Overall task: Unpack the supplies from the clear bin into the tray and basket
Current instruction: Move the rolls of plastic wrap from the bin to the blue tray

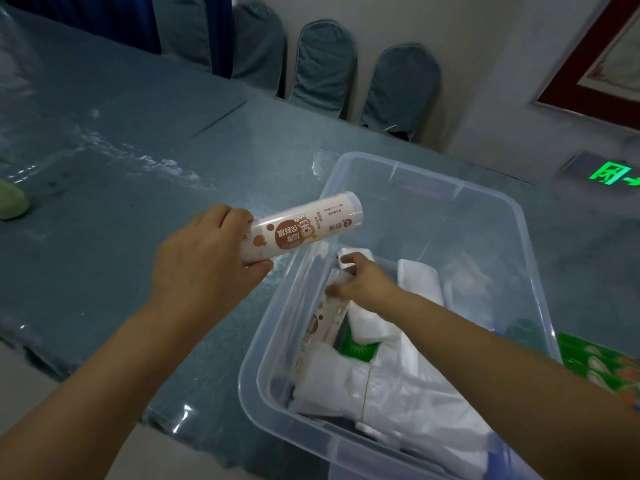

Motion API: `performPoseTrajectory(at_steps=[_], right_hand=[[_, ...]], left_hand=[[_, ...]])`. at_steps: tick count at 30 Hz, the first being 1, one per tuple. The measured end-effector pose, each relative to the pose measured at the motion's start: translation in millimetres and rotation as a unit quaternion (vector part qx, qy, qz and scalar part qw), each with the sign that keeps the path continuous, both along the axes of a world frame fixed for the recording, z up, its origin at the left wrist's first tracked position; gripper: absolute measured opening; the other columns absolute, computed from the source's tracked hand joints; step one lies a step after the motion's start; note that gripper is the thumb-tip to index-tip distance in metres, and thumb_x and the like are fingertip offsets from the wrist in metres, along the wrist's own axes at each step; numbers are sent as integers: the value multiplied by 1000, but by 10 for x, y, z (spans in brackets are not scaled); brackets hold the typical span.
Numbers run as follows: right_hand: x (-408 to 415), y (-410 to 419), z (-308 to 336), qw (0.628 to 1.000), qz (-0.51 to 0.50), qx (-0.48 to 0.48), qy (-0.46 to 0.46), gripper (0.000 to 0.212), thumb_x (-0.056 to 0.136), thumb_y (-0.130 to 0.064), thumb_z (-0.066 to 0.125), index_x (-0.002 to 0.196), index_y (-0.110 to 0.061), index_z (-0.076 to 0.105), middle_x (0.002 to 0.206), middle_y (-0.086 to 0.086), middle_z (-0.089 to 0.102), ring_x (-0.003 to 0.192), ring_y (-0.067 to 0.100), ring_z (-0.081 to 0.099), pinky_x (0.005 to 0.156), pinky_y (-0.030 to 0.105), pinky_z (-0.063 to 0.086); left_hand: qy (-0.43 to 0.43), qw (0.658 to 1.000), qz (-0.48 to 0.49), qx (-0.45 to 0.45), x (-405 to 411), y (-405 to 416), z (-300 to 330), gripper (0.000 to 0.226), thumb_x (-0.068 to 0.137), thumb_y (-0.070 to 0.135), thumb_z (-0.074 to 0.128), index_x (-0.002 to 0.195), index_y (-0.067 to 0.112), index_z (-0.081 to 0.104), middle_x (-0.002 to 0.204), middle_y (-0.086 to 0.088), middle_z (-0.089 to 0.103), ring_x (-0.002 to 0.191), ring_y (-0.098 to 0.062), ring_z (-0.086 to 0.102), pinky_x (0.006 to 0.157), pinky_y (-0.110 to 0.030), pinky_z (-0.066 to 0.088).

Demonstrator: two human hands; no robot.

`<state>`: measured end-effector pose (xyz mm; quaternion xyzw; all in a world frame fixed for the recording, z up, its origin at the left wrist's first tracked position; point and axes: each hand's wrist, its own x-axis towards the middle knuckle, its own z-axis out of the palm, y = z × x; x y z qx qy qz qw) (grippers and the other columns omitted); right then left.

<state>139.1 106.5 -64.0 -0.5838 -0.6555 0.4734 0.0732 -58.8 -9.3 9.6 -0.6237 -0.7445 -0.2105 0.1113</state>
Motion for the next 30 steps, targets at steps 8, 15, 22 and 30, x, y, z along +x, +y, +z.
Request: performPoseTrajectory(at_steps=[8,15,22,30], right_hand=[[904,-124,890,969,-12,245,16,34,70,-24,80,96,-19,59,89,-7,62,77,6,60,71,20,50],[2117,-838,1331,881,-214,401,128,9,81,-26,57,84,-18,59,70,-10,57,55,-11,54,50,2,38],[3415,-1703,1228,828,-360,393,177,23,95,-27,41,76,-26,53,70,0,55,61,4,57,52,20,47],[4346,-2276,503,879,-366,273,141,20,97,-18,41,85,-15,57,74,1,57,59,-4,56,51,15,47]], left_hand=[[-82,997,-2,-15,436,100,345,53,64,40,78,110,21,59,104,-3,60,89,-31,58,68,-37,44],[-102,988,-114,10,1361,-48,620,55,64,44,79,110,20,59,103,-2,61,74,-15,45,59,-27,35],[-111,978,-177,-16,2472,-477,561,52,66,50,75,109,27,56,100,8,58,76,-10,48,54,-23,30],[-113,980,-162,-19,3346,-911,327,51,68,45,75,110,21,58,100,3,60,77,-16,54,57,-26,38]])
